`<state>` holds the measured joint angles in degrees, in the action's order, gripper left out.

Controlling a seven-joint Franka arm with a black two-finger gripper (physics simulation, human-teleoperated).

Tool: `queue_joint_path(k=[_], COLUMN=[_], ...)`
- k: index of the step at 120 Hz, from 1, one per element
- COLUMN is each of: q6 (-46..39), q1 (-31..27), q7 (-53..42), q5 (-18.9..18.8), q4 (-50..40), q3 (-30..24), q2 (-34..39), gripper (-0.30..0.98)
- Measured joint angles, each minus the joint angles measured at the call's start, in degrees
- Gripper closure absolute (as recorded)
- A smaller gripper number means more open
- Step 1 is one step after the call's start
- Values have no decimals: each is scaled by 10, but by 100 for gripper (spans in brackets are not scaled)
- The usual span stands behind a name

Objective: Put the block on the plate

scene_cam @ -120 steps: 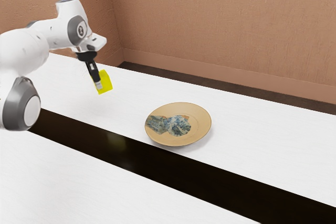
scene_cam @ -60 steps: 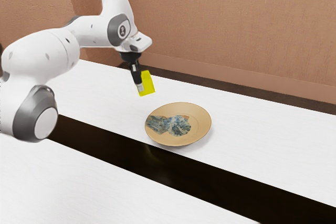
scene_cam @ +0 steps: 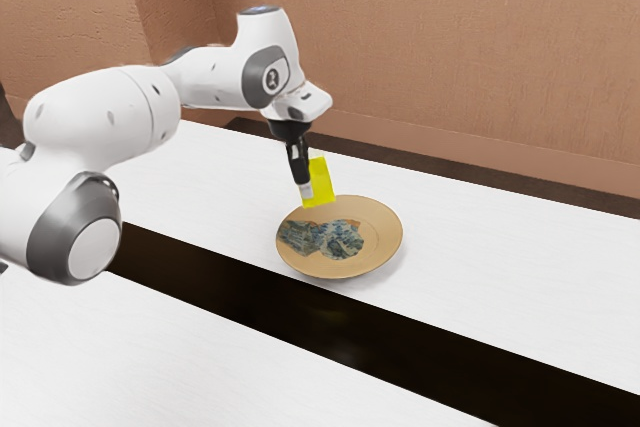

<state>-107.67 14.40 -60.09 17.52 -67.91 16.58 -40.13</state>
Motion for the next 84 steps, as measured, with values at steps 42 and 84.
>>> queue_joint_path(k=[42,84], q6=[-31,-48], q1=[0,-1], q7=[2,3], q5=[7,9], q4=[-20,-32], q3=[-13,-21], q2=[-19,-30], gripper=[31,29])
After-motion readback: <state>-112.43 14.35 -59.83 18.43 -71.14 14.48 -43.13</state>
